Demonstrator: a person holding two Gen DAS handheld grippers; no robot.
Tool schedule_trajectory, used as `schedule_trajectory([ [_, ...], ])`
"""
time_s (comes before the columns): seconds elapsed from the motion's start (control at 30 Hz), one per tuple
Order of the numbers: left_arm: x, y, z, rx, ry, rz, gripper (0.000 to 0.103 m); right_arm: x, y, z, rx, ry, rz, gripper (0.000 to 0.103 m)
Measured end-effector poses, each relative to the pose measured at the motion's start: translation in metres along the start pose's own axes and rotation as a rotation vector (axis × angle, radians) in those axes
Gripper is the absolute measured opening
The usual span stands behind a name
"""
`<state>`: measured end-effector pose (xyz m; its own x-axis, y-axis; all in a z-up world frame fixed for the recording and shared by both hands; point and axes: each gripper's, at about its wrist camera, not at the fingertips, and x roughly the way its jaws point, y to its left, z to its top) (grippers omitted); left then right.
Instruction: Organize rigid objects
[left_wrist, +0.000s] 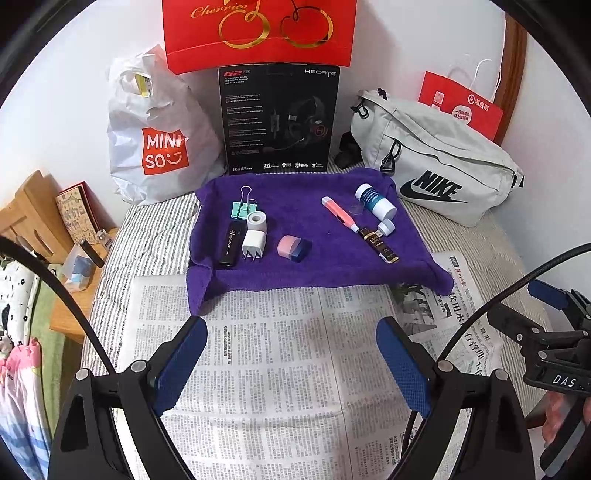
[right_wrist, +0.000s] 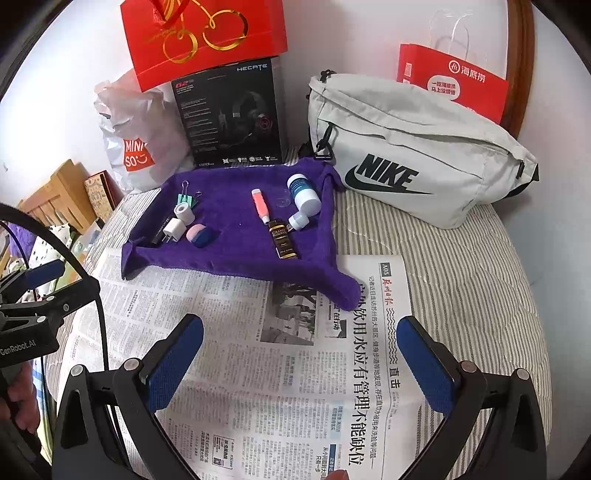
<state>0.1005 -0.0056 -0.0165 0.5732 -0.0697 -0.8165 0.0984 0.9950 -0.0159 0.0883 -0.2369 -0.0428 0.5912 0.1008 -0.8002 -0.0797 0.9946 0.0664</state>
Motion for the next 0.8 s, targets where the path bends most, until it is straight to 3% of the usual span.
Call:
schedule_trajectory([
  [0.8,0.003,-0.002,-0.0019,0.004,0.009,0.001,0.093,-0.0004,0.0023,0.0011,-0.014,-0.002,-0.009,0.103],
])
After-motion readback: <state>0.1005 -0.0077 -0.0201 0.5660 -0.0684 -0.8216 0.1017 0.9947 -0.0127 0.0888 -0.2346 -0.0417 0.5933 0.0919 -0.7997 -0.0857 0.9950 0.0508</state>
